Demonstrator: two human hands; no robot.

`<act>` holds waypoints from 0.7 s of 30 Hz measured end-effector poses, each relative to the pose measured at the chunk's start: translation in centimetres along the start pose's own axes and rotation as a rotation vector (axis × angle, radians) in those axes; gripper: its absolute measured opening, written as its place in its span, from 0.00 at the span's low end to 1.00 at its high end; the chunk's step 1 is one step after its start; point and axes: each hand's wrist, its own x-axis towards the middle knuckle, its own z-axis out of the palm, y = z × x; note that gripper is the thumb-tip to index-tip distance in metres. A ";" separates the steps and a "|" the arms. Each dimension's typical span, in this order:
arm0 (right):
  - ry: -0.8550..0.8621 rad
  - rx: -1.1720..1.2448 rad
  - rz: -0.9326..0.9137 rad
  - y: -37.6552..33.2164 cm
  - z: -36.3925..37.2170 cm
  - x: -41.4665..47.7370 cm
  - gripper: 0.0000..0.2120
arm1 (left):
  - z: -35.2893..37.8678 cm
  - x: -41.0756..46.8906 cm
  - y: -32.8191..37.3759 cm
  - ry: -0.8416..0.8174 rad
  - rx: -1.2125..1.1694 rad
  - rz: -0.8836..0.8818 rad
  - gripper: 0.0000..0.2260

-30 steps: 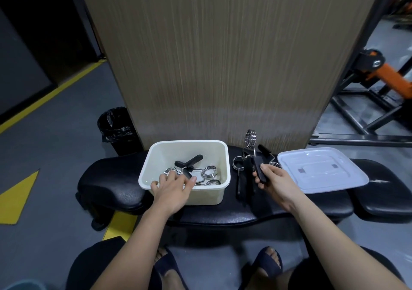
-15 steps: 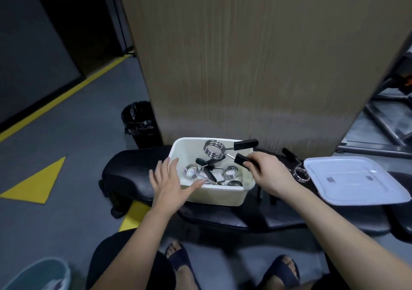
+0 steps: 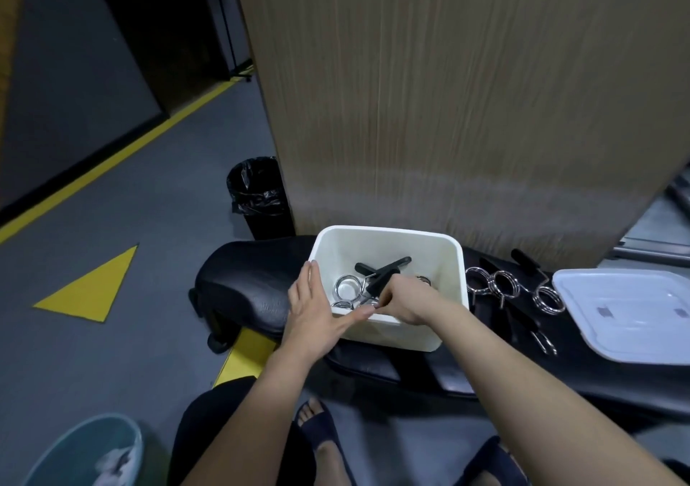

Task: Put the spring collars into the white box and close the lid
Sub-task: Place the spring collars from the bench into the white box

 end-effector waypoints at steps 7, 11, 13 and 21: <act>0.236 0.091 0.045 0.3 -0.2 -1.7 0.18 | -0.5 -0.2 0.6 -0.037 0.002 -0.042 0.61; 0.773 0.368 0.001 2.4 0.4 -4.2 0.11 | -0.6 -0.4 0.9 -0.013 0.055 -0.040 0.61; 0.961 0.424 0.068 4.5 -0.3 -6.4 0.07 | -0.5 -0.7 1.4 0.019 0.126 -0.030 0.58; 0.562 0.371 0.668 15.1 1.7 -9.3 0.22 | 2.7 -2.1 7.3 -0.062 0.247 -0.030 0.52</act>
